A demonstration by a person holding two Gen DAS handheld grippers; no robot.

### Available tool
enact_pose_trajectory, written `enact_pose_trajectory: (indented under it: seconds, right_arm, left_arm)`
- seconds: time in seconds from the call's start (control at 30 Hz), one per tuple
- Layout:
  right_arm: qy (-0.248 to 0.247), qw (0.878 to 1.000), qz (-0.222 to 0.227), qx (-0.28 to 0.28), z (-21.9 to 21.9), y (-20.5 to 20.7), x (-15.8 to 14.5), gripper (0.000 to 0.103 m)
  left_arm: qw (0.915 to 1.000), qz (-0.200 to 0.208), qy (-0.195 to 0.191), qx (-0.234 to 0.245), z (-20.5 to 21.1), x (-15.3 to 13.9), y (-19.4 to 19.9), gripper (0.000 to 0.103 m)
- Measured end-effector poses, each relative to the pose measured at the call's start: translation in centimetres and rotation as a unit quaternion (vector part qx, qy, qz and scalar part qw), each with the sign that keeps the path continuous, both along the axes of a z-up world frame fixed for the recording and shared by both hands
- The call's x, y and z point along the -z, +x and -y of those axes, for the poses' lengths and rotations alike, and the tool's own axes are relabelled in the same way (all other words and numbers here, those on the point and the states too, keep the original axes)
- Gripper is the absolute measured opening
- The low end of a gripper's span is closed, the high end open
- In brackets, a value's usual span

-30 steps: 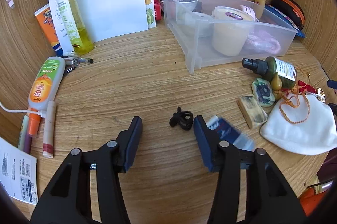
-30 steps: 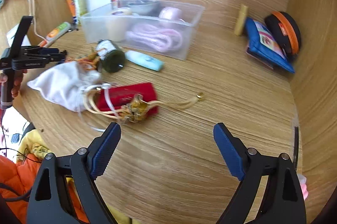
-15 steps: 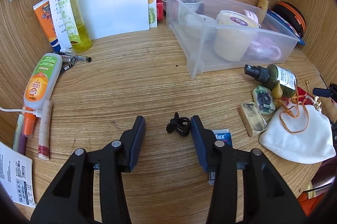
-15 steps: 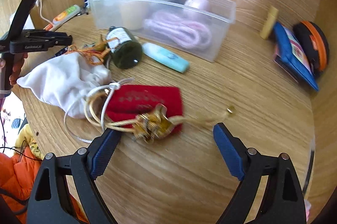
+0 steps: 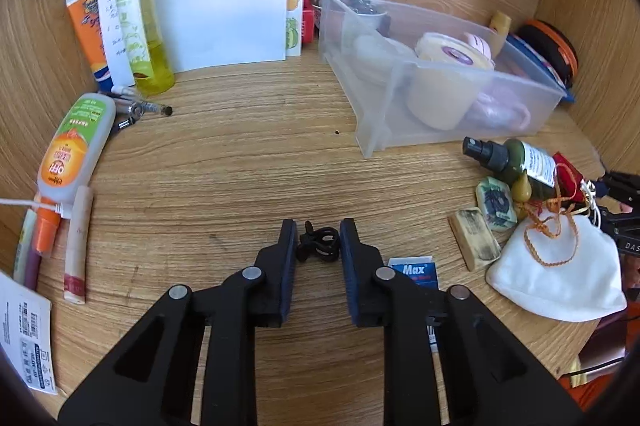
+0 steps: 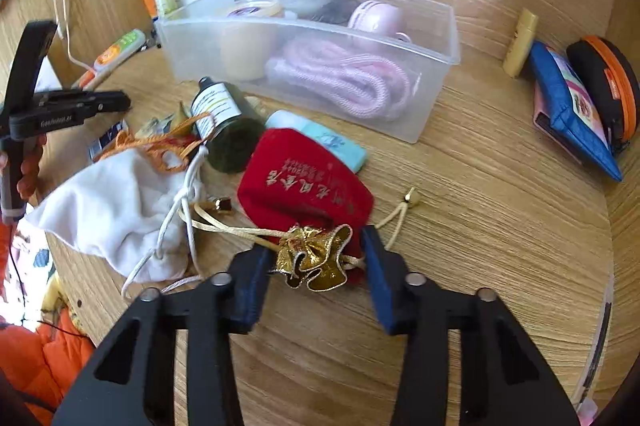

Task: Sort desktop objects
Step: 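Grasp the black clip with the left tool while the right tool grasps the red pouch, then lift the red pouch and carry it over the clear box with the right tool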

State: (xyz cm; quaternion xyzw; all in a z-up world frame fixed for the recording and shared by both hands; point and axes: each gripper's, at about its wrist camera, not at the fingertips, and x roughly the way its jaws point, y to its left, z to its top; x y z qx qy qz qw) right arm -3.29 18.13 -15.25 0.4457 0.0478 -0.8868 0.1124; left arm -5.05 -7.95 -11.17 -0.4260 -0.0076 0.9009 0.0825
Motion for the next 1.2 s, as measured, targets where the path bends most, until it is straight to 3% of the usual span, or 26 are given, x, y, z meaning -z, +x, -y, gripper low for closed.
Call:
enact_pose_trajectory:
  seconds: [0.3, 0.63, 0.9, 1.2]
  right_arm:
    - [-0.027, 0.999, -0.031, 0.035, -1.8, 0.6, -1.8, 0.032]
    - [-0.036, 0.994, -0.093, 0.055, -3.2, 0.5, -6.0, 0.032]
    - [-0.039, 0.989, -0.136, 0.052, -3.0, -1.2, -9.3, 0.032]
    - [-0.056, 0.986, -0.151, 0.039, -2.3, -4.9, -11.2, 0.033]
  left_arm:
    - [0.9996, -0.027, 0.005, 0.001, -0.4, -1.2, 1.0, 0.021]
    - [0.9972, -0.068, 0.025, 0.017, -1.4, -4.0, 1.6, 0.021]
    - [0.9951, -0.092, 0.028, 0.019, -1.9, -5.6, 1.0, 0.021]
    - [0.9923, -0.118, 0.032, 0.014, -1.9, -8.0, -0.6, 0.021]
